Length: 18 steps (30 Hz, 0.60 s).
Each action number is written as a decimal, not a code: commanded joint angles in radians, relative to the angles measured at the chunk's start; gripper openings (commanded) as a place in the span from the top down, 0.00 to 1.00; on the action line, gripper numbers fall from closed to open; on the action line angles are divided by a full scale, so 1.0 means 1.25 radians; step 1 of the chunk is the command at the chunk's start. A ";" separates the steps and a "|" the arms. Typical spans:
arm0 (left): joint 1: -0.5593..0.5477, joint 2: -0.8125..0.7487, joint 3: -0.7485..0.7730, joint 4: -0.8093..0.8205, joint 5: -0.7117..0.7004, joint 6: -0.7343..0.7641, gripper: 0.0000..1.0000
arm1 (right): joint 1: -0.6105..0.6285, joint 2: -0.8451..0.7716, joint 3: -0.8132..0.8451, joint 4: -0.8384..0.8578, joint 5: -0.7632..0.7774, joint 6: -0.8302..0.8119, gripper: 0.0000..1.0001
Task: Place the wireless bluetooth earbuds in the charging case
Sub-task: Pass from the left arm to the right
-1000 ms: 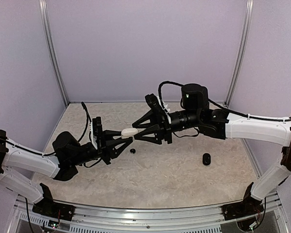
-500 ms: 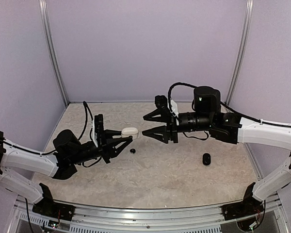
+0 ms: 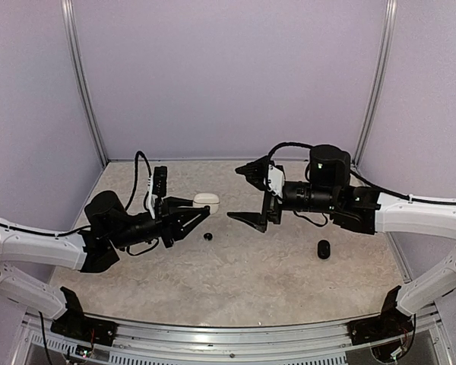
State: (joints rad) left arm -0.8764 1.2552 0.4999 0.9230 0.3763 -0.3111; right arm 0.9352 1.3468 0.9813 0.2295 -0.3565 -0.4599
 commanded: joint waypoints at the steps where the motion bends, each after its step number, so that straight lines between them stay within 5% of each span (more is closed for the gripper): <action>1: 0.007 -0.015 0.036 -0.069 -0.014 -0.060 0.99 | 0.018 0.021 0.019 0.007 0.019 -0.106 0.01; 11: 0.003 0.028 0.088 -0.133 -0.011 -0.118 1.00 | 0.108 0.086 0.014 0.029 0.228 -0.259 0.16; 18: 0.001 0.042 0.090 -0.129 -0.015 -0.131 1.00 | 0.121 0.109 0.016 0.088 0.251 -0.266 0.26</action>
State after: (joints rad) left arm -0.8757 1.2964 0.5865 0.7547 0.3618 -0.4564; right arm 1.0748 1.4708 0.9848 0.2684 -0.0864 -0.7666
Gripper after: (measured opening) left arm 0.236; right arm 0.767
